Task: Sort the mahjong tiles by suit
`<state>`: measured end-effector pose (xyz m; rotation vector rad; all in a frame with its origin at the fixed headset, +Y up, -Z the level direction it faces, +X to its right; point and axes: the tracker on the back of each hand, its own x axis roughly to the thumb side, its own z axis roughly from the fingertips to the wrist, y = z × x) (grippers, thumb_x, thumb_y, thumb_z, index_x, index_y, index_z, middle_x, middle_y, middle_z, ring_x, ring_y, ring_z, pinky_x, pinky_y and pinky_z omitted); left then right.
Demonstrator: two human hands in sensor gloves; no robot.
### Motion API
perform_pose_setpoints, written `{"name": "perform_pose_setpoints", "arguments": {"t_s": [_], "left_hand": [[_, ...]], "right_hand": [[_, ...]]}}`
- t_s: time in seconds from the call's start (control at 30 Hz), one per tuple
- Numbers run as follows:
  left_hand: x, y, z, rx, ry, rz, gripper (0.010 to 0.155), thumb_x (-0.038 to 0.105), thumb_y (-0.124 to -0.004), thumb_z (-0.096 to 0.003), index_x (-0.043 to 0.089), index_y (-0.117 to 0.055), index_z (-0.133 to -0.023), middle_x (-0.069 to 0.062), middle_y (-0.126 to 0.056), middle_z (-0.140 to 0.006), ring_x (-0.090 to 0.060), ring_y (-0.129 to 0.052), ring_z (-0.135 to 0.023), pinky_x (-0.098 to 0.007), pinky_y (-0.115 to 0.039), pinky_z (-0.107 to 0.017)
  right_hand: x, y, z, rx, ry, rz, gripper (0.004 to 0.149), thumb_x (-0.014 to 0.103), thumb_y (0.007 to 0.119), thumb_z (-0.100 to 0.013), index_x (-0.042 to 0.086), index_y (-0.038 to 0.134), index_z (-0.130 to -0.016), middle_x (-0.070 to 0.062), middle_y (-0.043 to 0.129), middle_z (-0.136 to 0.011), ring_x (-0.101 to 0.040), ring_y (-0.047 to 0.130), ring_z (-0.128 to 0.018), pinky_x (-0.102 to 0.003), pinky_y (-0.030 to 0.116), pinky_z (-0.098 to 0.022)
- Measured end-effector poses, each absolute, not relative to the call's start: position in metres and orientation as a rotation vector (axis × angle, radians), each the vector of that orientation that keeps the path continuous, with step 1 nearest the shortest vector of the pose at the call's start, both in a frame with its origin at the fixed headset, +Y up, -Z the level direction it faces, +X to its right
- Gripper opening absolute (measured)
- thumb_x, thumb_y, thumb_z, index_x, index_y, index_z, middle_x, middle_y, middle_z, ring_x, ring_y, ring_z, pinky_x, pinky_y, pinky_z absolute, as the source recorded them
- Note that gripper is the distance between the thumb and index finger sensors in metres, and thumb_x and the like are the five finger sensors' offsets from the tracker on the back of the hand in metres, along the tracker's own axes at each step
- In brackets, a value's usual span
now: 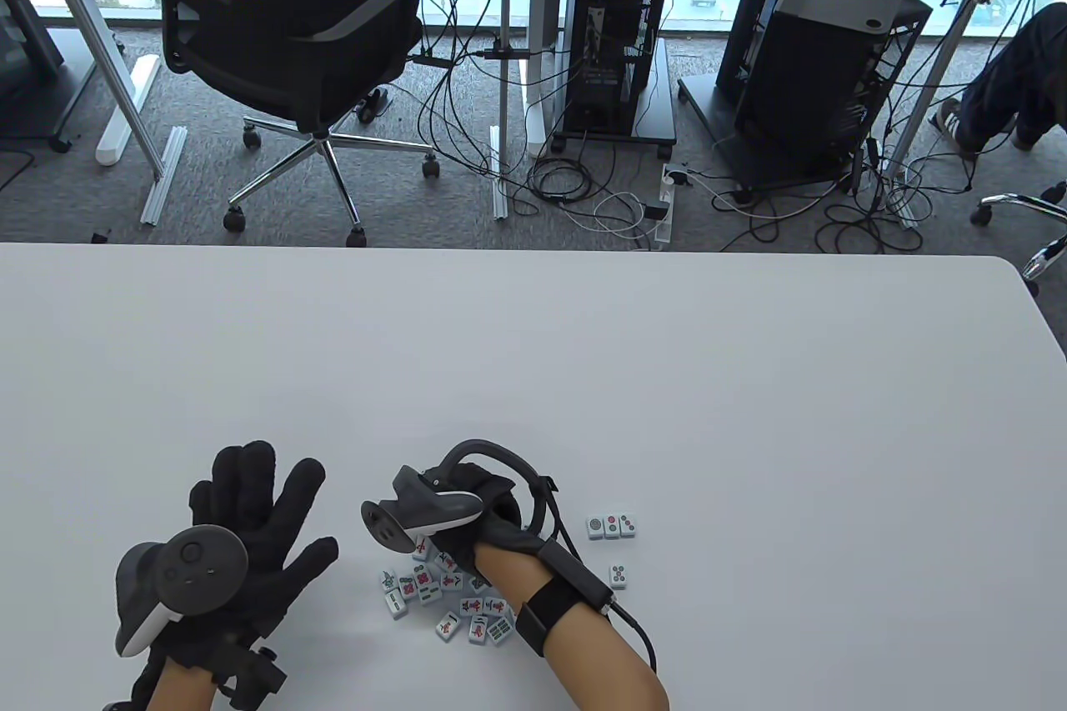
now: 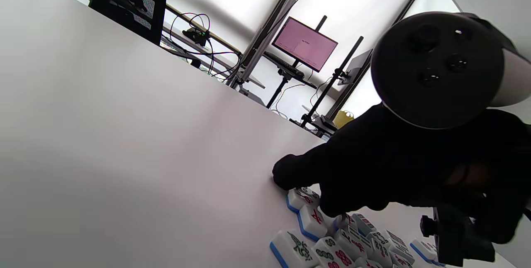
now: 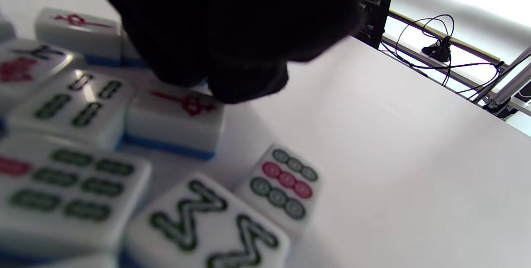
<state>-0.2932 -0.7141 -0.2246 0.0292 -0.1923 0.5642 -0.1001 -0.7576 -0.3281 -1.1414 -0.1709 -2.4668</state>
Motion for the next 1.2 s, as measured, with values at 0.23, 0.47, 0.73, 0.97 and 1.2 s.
{"name": "perform_pose_setpoints", "arguments": {"t_s": [0.23, 0.47, 0.73, 0.97, 1.2], "left_hand": [[-0.293, -0.714, -0.225, 0.027, -0.192, 0.562, 0.081, 0.073, -0.059, -0.0459, 0.041, -0.027, -0.113, 0.017, 0.015, -0.110, -0.014, 0.024, -0.104, -0.055, 0.012, -0.070], [-0.294, -0.714, -0.225, 0.032, -0.193, 0.568, 0.081, 0.074, -0.059, -0.0458, 0.041, -0.027, -0.113, 0.017, 0.015, -0.110, -0.014, 0.024, -0.104, -0.055, 0.012, -0.070], [-0.293, -0.715, -0.225, 0.019, -0.193, 0.554, 0.081, 0.073, -0.059, -0.0459, 0.041, -0.027, -0.113, 0.017, 0.015, -0.110, -0.014, 0.024, -0.104, -0.055, 0.012, -0.070], [-0.291, -0.717, -0.225, 0.017, -0.201, 0.543, 0.081, 0.073, -0.059, -0.0458, 0.041, -0.027, -0.112, 0.016, 0.014, -0.110, -0.014, 0.023, -0.105, -0.055, 0.011, -0.071], [-0.290, -0.718, -0.225, 0.006, -0.199, 0.529, 0.081, 0.073, -0.059, -0.0457, 0.041, -0.028, -0.113, 0.016, 0.014, -0.110, -0.015, 0.023, -0.105, -0.055, 0.011, -0.071]], "right_hand": [[-0.088, -0.760, -0.336, -1.138, -0.177, -2.526, 0.055, 0.032, 0.088, -0.042, 0.018, 0.075, -0.093, -0.004, 0.096, -0.050, -0.013, 0.089, -0.018, -0.025, 0.079, -0.012], [-0.038, -0.723, -0.332, -1.031, -0.091, -2.773, 0.057, 0.034, 0.086, -0.042, 0.011, 0.074, -0.093, -0.003, 0.096, -0.049, -0.012, 0.089, -0.017, -0.024, 0.080, -0.011], [0.052, -0.720, -0.307, -0.768, -0.359, -2.895, 0.058, 0.034, 0.086, -0.044, 0.007, 0.074, -0.094, -0.003, 0.096, -0.048, -0.011, 0.089, -0.015, -0.023, 0.079, -0.010], [0.083, -0.737, -0.281, -0.724, -0.374, -2.838, 0.058, 0.034, 0.086, -0.044, 0.007, 0.074, -0.093, -0.003, 0.096, -0.047, -0.010, 0.089, -0.014, -0.022, 0.079, -0.009], [0.084, -0.753, -0.273, -0.709, -0.335, -2.768, 0.058, 0.034, 0.087, -0.043, 0.007, 0.074, -0.093, -0.003, 0.096, -0.046, -0.010, 0.088, -0.013, -0.022, 0.078, -0.008]]}}
